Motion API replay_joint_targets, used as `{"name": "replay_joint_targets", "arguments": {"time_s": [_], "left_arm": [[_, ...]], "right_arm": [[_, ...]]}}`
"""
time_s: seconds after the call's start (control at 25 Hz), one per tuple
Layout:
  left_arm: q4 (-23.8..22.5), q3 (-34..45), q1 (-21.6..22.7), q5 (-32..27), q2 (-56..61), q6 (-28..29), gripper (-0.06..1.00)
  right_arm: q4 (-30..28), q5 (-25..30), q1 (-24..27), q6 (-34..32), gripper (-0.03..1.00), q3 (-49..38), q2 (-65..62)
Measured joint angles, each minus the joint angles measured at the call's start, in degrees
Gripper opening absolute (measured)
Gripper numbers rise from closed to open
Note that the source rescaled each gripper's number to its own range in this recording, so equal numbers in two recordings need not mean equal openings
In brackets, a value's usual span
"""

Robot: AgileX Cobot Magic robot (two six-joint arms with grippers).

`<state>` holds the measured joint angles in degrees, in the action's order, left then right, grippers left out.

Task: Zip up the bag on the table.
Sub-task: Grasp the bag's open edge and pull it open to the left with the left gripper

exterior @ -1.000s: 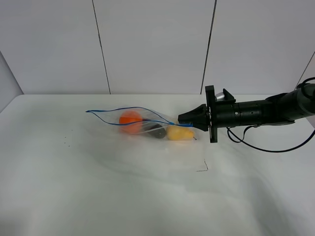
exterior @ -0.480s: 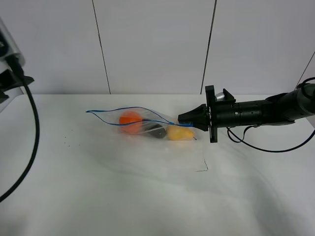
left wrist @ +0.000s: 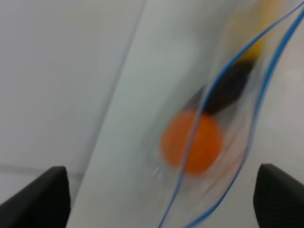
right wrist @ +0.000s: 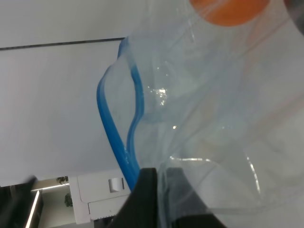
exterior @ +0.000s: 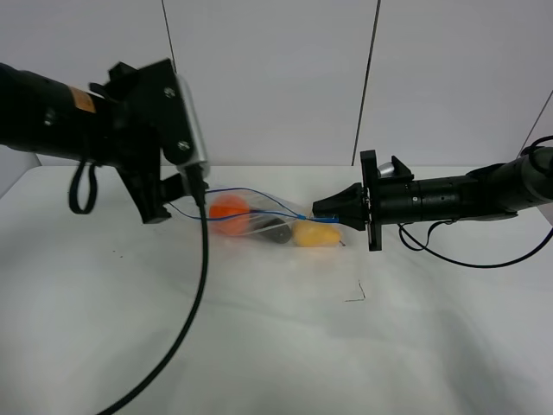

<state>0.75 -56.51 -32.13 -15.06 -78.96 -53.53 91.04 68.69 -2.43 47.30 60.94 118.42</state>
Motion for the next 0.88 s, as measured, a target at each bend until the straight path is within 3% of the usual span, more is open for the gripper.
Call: {"name": "replay_joint_targets", "arguments": {"time_s": [0.48, 0.72, 0.88], "left_arm": [[0.10, 0.00, -13.05, 15.55, -12.74, 3.24, 1.00], [0.15, 0.00, -14.13, 25.64, -18.17, 3.36, 1.00], [0.16, 0.28, -14.13, 29.38, -21.60, 3.38, 1.00]], "right_arm": [[0.00, 0.00, 0.00, 0.00, 0.00, 0.00, 0.00], [0.00, 0.00, 0.00, 0.00, 0.00, 0.00, 0.00], [0.00, 0.00, 0.00, 0.00, 0.00, 0.00, 0.00]]}}
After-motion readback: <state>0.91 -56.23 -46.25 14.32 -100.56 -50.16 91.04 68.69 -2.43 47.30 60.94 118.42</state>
